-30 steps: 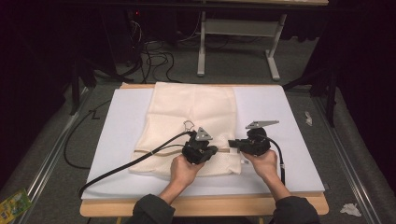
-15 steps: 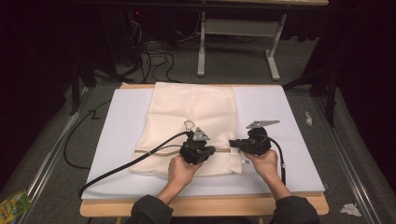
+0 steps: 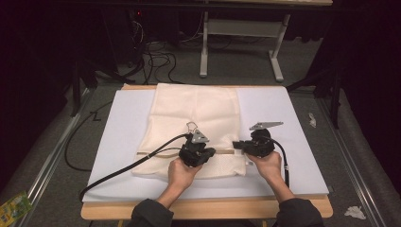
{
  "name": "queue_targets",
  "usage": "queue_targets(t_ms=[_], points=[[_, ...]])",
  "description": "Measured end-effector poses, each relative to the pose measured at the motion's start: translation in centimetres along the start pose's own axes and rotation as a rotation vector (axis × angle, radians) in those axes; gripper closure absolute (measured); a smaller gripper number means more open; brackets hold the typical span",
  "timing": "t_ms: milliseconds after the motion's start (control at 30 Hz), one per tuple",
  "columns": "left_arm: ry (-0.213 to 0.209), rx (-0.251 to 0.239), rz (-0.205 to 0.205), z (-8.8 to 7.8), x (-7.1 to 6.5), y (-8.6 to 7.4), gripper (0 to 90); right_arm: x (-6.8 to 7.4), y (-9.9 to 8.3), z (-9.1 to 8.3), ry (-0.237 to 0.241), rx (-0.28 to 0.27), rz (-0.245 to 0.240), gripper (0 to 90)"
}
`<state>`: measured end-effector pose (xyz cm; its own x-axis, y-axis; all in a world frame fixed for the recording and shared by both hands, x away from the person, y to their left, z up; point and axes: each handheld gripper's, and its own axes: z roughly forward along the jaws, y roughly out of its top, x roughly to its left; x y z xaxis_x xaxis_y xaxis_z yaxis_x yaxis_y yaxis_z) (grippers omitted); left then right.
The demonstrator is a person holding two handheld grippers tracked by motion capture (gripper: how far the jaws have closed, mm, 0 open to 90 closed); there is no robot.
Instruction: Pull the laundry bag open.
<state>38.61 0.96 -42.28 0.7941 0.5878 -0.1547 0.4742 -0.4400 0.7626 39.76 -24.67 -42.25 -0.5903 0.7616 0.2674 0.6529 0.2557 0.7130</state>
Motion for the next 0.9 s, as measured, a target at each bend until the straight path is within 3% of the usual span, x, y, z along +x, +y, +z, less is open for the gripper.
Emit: queue_targets(t_ms=[500,900], points=[[0.009,-0.019,-0.027,-1.2,1.0,-0.7,87.2,-0.2,0.0,0.0,-0.011,0.005,0.002,89.0],[0.018,-0.038,-0.025,-1.7,1.3,-0.8,87.2,-0.3,0.0,0.0,-0.013,0.006,-0.001,88.9]])
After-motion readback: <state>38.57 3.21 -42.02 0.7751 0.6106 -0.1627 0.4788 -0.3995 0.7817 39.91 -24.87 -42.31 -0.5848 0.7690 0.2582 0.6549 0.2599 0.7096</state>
